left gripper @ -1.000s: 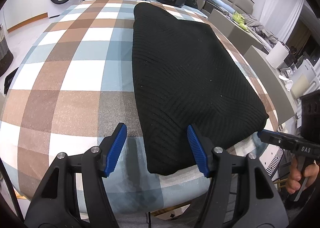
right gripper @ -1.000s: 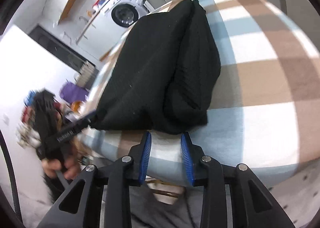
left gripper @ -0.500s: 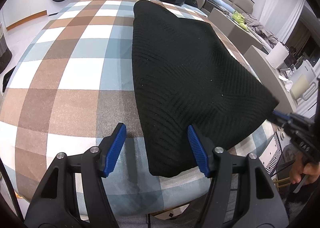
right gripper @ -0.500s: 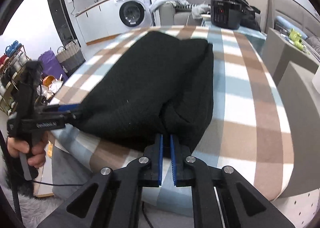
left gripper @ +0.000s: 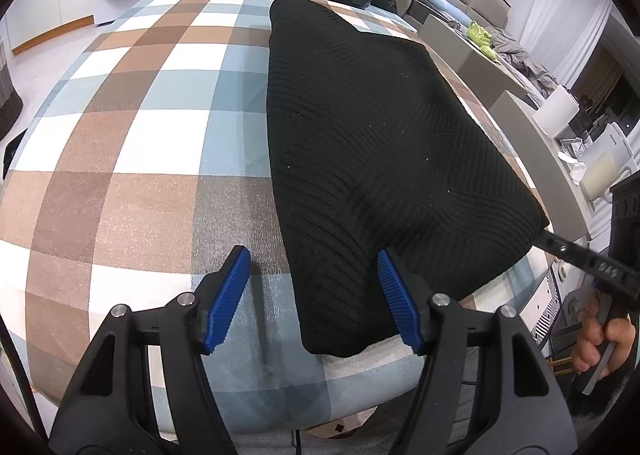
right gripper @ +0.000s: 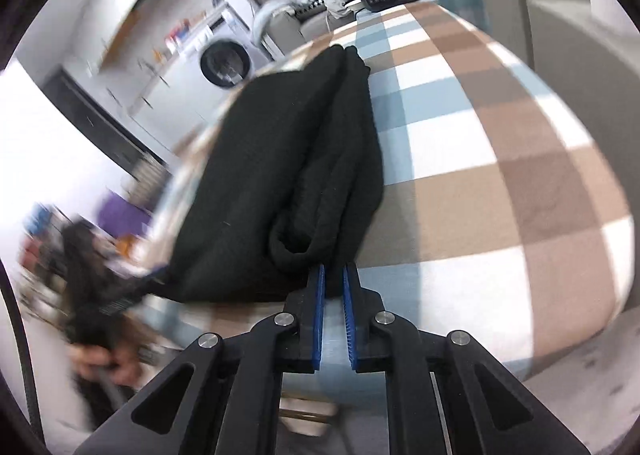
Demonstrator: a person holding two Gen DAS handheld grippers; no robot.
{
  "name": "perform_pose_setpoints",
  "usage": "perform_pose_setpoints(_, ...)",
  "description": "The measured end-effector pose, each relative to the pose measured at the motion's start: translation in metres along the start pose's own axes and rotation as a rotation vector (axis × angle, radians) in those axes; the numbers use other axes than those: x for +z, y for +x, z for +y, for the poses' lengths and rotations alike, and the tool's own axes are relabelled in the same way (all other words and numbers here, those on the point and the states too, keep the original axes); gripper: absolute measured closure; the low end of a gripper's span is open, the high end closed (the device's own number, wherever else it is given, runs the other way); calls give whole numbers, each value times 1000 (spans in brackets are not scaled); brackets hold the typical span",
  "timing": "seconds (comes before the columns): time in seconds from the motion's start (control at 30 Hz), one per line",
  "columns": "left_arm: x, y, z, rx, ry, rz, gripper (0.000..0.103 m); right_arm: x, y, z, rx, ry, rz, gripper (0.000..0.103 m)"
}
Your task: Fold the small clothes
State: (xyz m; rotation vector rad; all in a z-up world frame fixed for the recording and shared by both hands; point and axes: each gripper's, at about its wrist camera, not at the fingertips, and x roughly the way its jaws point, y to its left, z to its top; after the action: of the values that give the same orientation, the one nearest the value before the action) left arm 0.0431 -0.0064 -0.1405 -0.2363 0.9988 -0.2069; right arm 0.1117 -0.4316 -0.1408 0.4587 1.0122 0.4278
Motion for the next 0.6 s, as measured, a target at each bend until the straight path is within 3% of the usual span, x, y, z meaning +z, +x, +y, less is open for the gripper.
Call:
perform_pose_setpoints(0.27, 0, 1, 0, 1, -2, 2, 40, 8, -12, -13, 130, 116, -48, 64)
perform_pose_setpoints(0.37, 0, 1, -1, 3, 0, 3, 40, 10, -3, -6, 140, 100, -32, 62)
perform_pose_setpoints(0.4, 0, 1, -1, 3, 0, 3, 40, 11, 5, -2, 127, 86, -16, 63)
perform_pose_setpoints(0.5, 0, 2, -1, 3, -3, 3, 40, 14, 17, 8, 122, 42, 4, 92)
perform_pose_setpoints(0.6, 0, 2, -1, 7, -3, 3, 40, 24, -2, 23, 157, -29, -88, 94)
